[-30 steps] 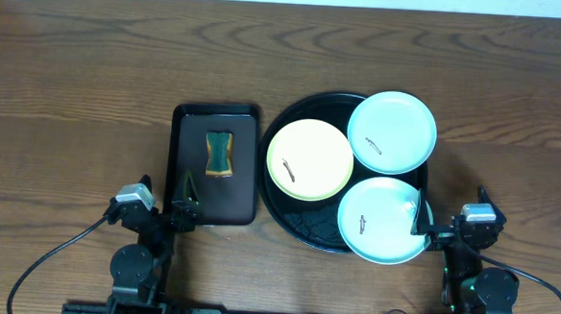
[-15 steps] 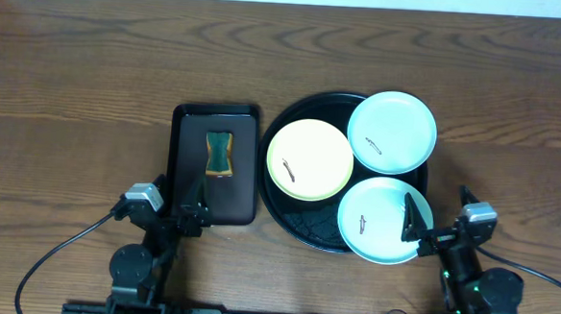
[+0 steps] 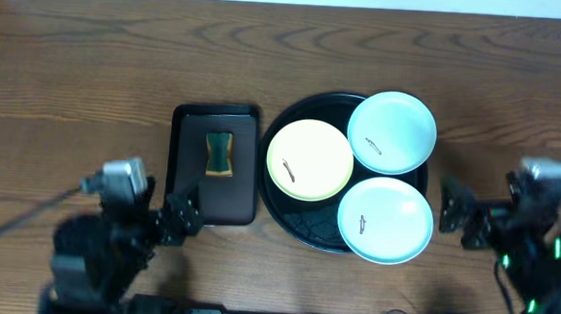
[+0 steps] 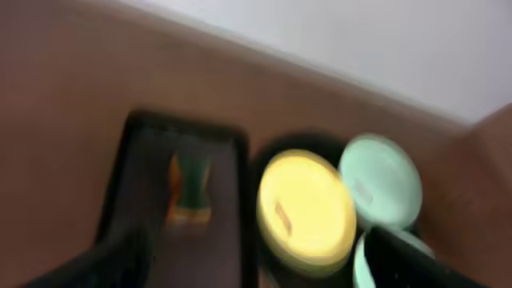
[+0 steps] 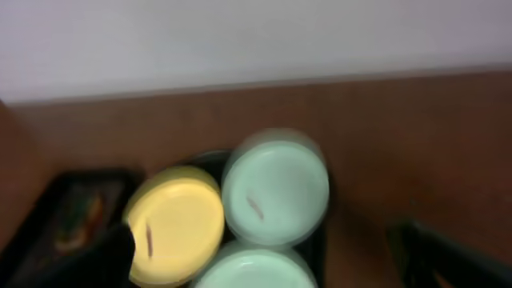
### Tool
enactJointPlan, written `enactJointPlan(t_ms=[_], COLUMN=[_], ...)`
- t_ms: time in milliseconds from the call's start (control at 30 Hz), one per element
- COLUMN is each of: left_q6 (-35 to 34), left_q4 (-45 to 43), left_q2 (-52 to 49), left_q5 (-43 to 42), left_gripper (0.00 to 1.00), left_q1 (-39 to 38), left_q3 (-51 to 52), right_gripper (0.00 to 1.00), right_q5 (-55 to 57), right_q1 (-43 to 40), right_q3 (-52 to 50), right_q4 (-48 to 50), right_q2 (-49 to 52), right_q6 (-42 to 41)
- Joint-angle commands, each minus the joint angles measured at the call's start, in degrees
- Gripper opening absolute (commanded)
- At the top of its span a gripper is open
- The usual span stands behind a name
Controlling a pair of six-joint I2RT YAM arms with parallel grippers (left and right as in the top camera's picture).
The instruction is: Clean dirty plates on tray and stack at the side
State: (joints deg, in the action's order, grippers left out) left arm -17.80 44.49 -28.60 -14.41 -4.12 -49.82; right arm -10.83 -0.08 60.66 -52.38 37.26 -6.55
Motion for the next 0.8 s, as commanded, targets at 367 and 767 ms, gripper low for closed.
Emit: enactJointPlan(t_ms=[367, 767], left_q6=[7.69, 7.67], left_q4=[35.67, 31.36], left_q2=[-51.32, -57.02], left_q5=[4.15, 4.85], left_gripper=[0.73, 0.57], left_q1=[0.15, -2.47], left_q3=[-37.44, -35.54], right_gripper=[0.50, 0.38], right_q5=[-15.67, 8.90], right_q1=[2.23, 20.79], right_q3=[25.73, 23.43], right_q4=[-22.38, -14.21], right_q2=[42.95, 62.53], right_q6=[-3.15, -9.77])
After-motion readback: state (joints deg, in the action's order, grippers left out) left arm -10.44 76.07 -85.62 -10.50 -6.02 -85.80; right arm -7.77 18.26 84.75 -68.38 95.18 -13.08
